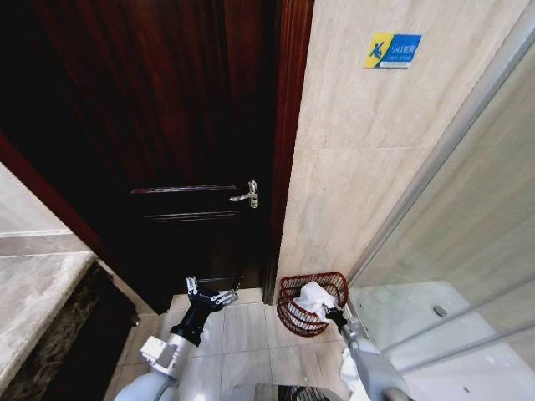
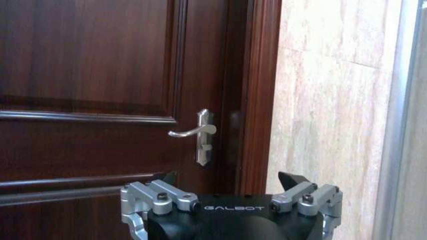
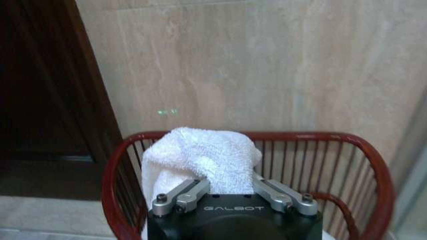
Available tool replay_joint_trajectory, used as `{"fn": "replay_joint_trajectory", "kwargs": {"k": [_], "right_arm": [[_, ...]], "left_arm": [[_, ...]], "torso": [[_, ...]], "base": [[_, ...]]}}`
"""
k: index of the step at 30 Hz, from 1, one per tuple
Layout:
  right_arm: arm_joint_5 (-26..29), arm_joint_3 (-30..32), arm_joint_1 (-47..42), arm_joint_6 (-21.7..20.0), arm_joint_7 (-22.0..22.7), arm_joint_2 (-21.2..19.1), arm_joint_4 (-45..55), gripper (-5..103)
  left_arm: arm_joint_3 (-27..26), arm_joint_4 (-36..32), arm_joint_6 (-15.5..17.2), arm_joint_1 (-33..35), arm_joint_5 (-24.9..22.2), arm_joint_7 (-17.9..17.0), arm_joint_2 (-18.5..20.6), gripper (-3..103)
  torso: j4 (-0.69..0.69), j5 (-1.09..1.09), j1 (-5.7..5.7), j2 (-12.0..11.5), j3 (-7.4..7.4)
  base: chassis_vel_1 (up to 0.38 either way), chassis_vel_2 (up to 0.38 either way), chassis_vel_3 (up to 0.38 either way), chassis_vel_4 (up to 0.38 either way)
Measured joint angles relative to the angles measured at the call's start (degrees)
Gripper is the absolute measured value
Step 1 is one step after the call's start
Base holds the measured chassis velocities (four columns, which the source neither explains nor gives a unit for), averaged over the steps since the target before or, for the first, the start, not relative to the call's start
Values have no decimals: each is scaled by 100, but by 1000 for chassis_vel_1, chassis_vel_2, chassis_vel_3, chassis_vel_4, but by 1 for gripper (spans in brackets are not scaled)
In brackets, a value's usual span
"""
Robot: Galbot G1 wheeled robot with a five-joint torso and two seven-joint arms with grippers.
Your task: Discard the used towel into the hamper.
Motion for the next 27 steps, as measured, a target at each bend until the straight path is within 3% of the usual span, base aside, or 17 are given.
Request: {"fn": "replay_joint_trajectory", "kwargs": {"k": [6,12,15,20,27], "right_arm": [[-74,0,56,51,-45,-3,-32,9],[-326,78,182,108,151,22,-69,9],[-750,76,235,-275,367,14,55,9],[-1030,71,290,-977,202,-34,88,9],[-999,75,281,-993,290,76,99,9]], "left_arm": [[0,0,0,0,0,0,-1,100],[0,0,0,-1,0,0,0,100],[0,0,0,0,0,0,-1,100],[0,0,0,0,0,0,-1,100],[0,0,0,0,0,0,0,100]], "torso": [[4,1,10,-2,2],[-2,-3,6,-2,2],[3,1,0,0,-1],[1,1,-1,1,0],[2,2,1,0,0]], "base": [[-118,129,134,-119],[-38,32,26,-1],[38,-13,-16,14],[24,-13,-4,31],[-30,34,32,-28]]}}
